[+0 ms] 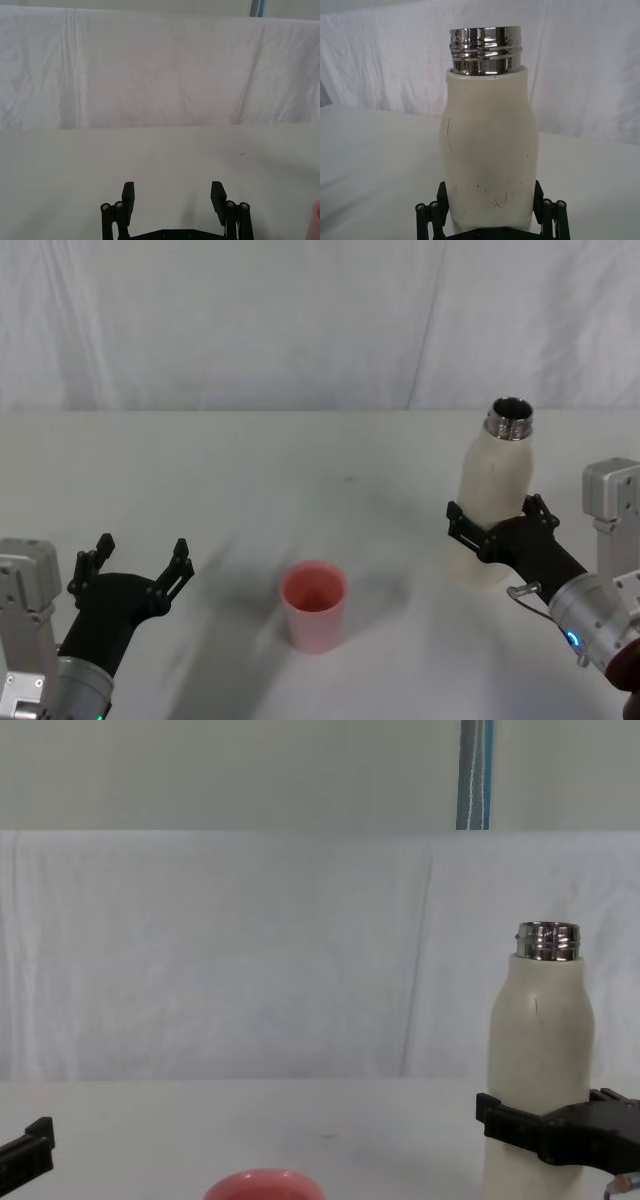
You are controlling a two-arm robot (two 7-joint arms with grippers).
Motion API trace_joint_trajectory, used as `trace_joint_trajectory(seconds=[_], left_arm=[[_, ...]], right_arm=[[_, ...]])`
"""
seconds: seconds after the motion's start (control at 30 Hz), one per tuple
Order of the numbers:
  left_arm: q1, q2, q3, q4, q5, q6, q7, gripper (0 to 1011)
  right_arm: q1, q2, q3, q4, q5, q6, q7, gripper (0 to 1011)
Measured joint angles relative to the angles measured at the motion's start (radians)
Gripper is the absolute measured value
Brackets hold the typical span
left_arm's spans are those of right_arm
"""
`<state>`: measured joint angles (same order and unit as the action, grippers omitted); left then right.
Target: Grasp the thermos with one hand and pour water into the cup lid.
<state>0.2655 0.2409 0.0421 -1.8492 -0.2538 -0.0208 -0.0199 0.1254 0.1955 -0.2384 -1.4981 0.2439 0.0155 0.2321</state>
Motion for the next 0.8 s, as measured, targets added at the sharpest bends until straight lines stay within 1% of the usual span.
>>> trace_joint_trajectory(seconds=[0.33,0.8], left_arm=[[0.0,0.0,0.0,0.0,0.0,0.0,0.0,1001],[0.0,0.0,0.0,0.0,0.0,0.0,0.0,1001]], right_arm=[[-0.018,0.013,0.001,-0.02,-0.003,-0.001,0.008,1001],[-0.054,0.034,0.003,-0.059,0.014,0.004,0.024,1002]])
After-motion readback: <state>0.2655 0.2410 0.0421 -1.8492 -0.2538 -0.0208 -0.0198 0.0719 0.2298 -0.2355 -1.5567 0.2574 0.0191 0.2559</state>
